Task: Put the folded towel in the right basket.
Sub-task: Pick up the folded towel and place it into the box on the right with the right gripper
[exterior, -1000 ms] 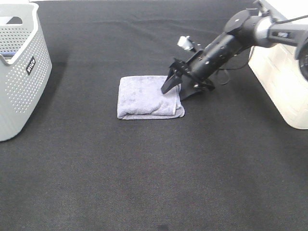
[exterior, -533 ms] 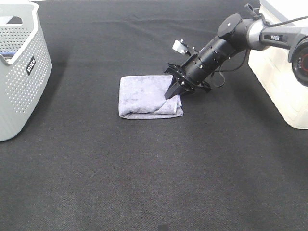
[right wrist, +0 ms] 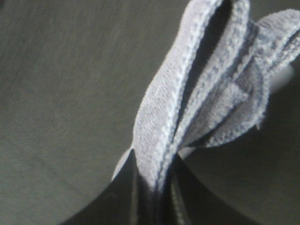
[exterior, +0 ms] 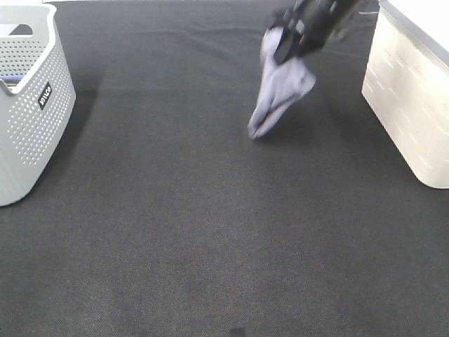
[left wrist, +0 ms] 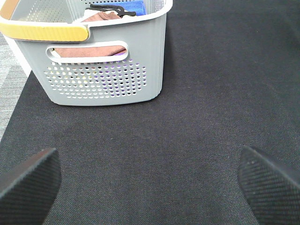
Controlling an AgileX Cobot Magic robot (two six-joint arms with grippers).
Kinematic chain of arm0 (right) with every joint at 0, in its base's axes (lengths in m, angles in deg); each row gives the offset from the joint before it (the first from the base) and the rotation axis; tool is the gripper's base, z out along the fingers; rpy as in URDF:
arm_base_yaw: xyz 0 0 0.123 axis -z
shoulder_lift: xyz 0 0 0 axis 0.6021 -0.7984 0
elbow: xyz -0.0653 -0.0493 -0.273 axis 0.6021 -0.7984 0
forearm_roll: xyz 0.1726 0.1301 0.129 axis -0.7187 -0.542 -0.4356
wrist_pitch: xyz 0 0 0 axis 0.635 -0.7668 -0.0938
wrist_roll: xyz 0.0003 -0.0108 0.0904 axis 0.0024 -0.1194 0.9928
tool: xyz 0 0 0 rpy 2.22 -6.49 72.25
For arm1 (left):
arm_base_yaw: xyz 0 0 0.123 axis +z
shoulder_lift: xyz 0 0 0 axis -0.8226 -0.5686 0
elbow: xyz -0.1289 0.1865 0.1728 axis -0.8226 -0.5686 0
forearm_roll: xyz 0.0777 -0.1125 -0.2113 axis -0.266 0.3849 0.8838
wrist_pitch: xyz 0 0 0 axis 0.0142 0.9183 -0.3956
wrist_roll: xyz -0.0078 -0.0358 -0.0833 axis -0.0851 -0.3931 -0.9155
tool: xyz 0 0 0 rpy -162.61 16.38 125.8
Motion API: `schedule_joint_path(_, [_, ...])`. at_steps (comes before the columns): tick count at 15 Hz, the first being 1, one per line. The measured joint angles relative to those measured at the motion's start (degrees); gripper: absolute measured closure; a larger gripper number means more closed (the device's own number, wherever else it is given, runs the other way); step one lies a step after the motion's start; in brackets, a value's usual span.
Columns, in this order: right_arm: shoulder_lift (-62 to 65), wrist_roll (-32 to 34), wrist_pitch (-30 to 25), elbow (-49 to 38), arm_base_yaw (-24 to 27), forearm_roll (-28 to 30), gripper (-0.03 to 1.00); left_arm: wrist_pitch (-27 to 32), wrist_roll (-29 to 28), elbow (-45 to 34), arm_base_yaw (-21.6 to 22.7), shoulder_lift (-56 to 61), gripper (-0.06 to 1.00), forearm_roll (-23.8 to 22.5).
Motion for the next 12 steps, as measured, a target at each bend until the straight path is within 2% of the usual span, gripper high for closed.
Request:
schedule_joint_path(4, [10.1,3.5,0.5,0.0,0.2,13.8,0.88,0.0,0.0,0.0,0.0,0.0,-0.03,0.0])
schedule_joint_path(5, [10.1,3.5,0.5,0.0,0.2,13.8,0.88,0.0,0.0,0.0,0.0,0.0,-0.03,0.0])
schedule_joint_path(6, [13.1,5.5,0.4,0.0,0.9,18.0,0.88,0.0,0.0,0.0,0.0,0.0,-0.03,0.0])
schedule_joint_path(7, [14.6,6.5,0.4,0.0,2.1,19.7,0.88,0.0,0.0,0.0,0.0,0.0,-0.03,0.0])
schedule_joint_path(11, [19.0,7.9,-0.2,0.0,11.5,20.5,0.88,0.0,0.0,0.0,0.0,0.0,-0.03,0.0])
schedule_joint_path(12, [19.7,8.9,-1.1,0.0,15.5,20.5,0.88,0.0,0.0,0.0,0.0,0.0,-0.03,0.0])
